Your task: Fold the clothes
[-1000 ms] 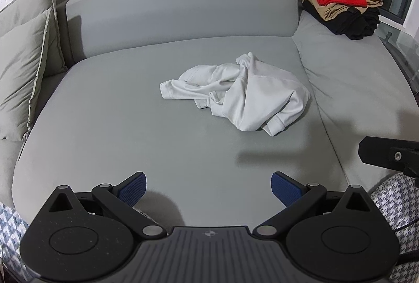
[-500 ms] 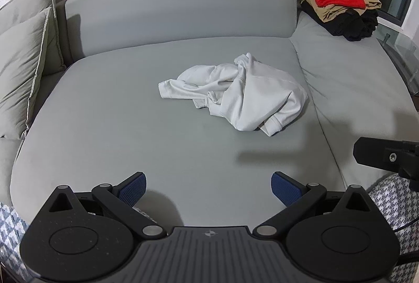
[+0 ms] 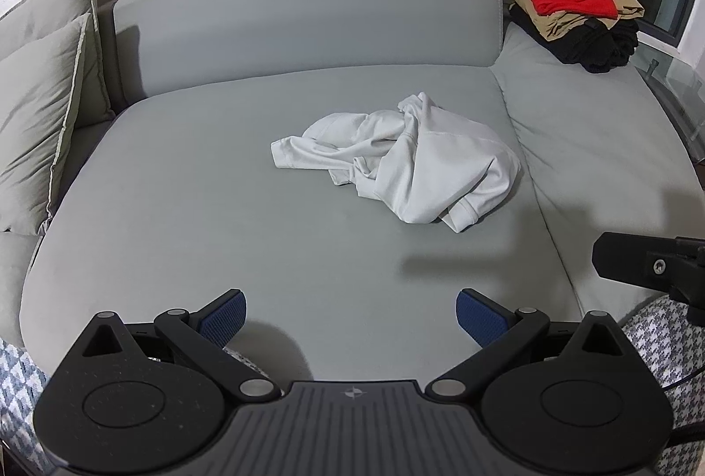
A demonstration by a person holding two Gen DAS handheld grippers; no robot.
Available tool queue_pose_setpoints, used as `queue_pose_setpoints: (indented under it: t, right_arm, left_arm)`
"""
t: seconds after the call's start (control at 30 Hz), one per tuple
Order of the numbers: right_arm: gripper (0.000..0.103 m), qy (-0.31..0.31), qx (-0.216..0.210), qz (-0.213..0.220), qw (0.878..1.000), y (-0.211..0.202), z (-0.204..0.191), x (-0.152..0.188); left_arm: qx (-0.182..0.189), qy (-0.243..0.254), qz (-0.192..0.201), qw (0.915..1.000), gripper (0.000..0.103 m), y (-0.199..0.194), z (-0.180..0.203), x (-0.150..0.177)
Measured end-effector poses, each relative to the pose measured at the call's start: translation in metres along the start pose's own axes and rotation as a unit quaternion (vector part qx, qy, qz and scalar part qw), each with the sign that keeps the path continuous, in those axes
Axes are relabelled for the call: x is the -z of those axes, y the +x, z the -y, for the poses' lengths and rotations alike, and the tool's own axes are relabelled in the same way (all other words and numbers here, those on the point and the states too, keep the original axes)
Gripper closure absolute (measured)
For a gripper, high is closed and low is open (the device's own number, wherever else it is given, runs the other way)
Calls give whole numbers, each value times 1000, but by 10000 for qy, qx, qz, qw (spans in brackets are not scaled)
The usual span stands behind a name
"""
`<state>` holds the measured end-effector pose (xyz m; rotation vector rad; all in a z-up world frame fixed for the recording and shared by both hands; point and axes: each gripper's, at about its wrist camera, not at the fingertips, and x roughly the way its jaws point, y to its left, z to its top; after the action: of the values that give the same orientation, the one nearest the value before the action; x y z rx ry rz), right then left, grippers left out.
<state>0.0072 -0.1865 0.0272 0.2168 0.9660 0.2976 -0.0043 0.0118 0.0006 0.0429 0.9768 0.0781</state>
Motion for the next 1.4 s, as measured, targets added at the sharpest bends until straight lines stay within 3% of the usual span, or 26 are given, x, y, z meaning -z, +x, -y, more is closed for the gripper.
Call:
queue_pose_setpoints:
  t: [0.77, 0.87, 0.97, 1.03, 1.13, 1.2, 1.27, 1.33, 1.4]
  right_arm:
    - [5, 15, -8, -66, 10000, 8, 2, 1]
    - [5, 15, -19, -71, 10000, 16, 3, -3]
    - [5, -31, -72, 71, 9999, 30, 4, -15]
    - [5, -80, -98, 179, 9998, 40, 3, -25]
    - [6, -206, -61, 193, 9996, 68, -2, -42]
    - [10, -305, -15, 160, 9994, 90, -8, -54]
    - [24, -403, 31, 128, 9991, 111, -13, -67]
    - [36, -502, 77, 95, 9987, 133, -18, -79]
    - [40, -550, 138, -3, 9984, 156, -22, -90]
  left_arm:
    - [22, -8, -82, 10000, 1, 9, -4, 4]
    - [-93, -55, -45, 9999, 1, 18, -14, 4]
    - [-488, -196, 116, 9986, 2, 28, -32, 1]
    - [-753, -291, 223, 9965, 6, 36, -44, -2]
    - [-492, -449, 205, 9976, 24, 52, -61, -11]
    - [-206, -595, 189, 9978, 29, 62, -70, -18]
    - [-48, -678, 277, 9973, 29, 69, -73, -24]
    - [30, -776, 314, 9965, 29, 76, -75, -27]
    - [101, -877, 346, 9955, 22, 81, -76, -29]
